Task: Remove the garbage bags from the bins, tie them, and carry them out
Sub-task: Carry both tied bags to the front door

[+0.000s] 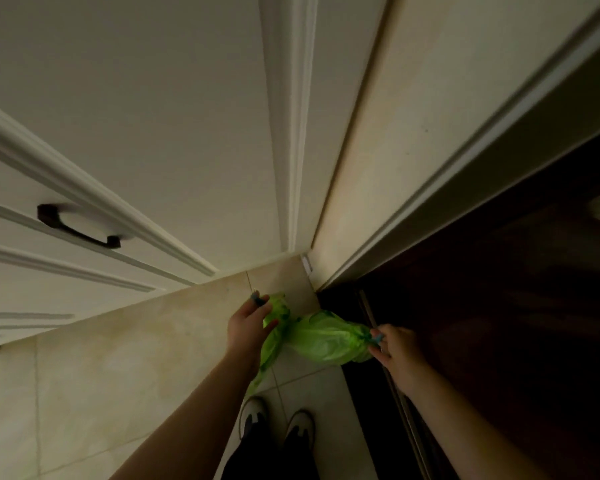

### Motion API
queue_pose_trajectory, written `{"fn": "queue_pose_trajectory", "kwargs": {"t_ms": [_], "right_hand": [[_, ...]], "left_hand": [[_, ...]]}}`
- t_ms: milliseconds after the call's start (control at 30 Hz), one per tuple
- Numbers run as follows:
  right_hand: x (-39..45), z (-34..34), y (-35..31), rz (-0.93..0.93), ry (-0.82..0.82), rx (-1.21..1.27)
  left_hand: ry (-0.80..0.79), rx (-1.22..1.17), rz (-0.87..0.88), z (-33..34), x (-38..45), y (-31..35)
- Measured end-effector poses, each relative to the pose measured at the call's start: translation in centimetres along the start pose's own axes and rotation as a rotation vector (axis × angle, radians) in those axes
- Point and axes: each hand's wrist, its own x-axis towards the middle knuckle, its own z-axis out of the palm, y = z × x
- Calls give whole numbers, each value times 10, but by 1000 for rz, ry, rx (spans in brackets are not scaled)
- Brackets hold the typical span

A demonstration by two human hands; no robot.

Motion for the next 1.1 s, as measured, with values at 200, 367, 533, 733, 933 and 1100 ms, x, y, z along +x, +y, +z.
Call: {"fn": "queue_pose_trajectory", "kwargs": {"t_ms": [200, 367, 533, 733, 933, 1100], "right_hand": [[45, 18, -26, -48, -7, 7], [67, 35, -51, -134, -18, -42], [74, 40, -71, -181, 11, -95], [86, 40, -79, -134, -20, -124], [86, 38, -68, -95, -29, -93], [81, 33, -63, -112, -37, -72]], "left_hand": [[-35, -111, -45, 23, 46, 8], [-173, -134, -48, 51, 64, 23], [-222, -74, -20, 66, 75, 23], [-333, 493, 44, 59, 88, 3], [-310, 772, 171, 52, 86, 5], [-188, 818, 244, 44, 83, 13]]}}
